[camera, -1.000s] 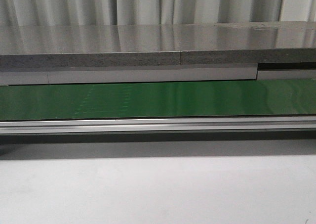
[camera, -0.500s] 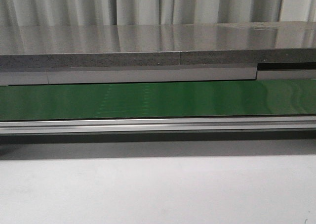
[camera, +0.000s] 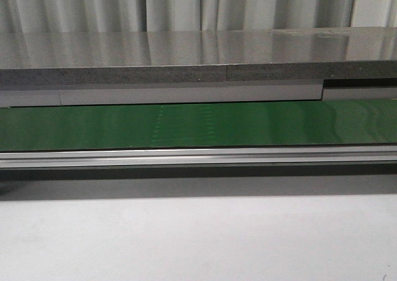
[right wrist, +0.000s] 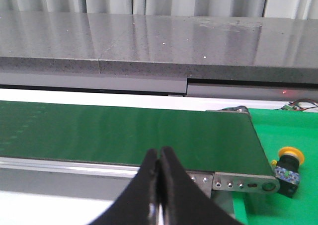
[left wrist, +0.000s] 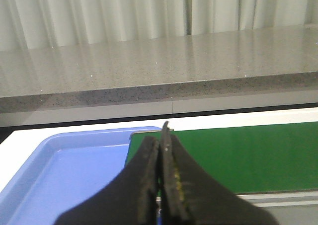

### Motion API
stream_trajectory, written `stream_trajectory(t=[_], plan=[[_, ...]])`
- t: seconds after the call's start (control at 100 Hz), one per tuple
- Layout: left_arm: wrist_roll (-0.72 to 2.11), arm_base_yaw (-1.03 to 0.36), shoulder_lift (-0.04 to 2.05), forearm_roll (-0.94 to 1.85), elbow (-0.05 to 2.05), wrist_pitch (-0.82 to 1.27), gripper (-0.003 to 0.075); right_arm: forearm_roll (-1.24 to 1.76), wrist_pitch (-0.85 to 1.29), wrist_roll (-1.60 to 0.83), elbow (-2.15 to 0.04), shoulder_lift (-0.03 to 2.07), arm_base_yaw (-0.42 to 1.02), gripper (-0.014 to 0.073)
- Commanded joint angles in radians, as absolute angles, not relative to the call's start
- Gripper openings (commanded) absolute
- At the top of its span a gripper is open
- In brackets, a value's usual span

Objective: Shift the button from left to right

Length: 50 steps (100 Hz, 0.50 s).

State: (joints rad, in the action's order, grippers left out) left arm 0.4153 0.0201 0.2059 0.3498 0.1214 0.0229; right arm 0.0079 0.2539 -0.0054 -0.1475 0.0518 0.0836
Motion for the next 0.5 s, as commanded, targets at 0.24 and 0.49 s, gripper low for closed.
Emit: stream_trajectory(t=[0.24, 0.49], plan=[[0.414, 0.013, 0.217, 0.360, 0.150, -0.054, -0.0020, -0.006, 0.028, 0.000, 0.005, -0.029, 0.081, -0.0068], [0.414, 0.013, 0.217, 0.360, 0.150, -0.054, -0.0020, -0.006, 0.021, 0.000, 0.013, -0.029, 0.081, -0.0068]])
